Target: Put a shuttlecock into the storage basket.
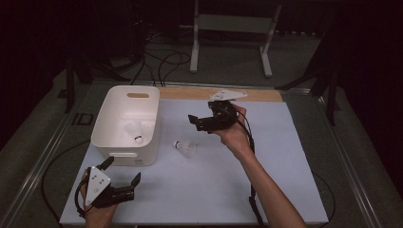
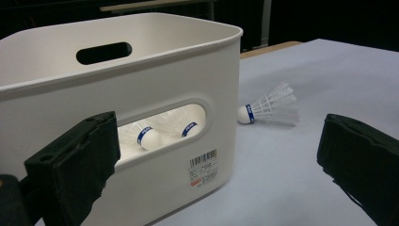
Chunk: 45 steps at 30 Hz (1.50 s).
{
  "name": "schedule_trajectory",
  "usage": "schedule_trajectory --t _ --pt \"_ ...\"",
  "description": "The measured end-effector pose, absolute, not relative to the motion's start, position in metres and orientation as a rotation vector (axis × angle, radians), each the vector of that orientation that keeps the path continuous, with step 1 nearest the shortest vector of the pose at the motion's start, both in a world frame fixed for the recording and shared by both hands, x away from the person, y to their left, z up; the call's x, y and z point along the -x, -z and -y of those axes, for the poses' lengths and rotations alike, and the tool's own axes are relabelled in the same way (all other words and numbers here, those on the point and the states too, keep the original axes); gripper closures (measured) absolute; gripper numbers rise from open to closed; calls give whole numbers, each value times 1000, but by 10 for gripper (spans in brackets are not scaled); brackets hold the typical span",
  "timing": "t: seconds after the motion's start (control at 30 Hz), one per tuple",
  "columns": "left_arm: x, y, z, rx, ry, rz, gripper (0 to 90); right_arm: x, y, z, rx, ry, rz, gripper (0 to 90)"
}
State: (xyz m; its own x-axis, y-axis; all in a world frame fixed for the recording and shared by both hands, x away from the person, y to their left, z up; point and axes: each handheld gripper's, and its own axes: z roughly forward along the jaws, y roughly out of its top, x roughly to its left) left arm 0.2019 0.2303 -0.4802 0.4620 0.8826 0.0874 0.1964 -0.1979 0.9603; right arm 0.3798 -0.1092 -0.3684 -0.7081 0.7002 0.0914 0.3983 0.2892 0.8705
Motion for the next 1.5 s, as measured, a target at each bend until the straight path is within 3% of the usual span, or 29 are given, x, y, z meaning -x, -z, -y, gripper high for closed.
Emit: schedule_trajectory --t 1.5 --pt "-202 480 -230 -1677 -830 -941 3 -381 413 120 -1031 -1219 -2326 129"
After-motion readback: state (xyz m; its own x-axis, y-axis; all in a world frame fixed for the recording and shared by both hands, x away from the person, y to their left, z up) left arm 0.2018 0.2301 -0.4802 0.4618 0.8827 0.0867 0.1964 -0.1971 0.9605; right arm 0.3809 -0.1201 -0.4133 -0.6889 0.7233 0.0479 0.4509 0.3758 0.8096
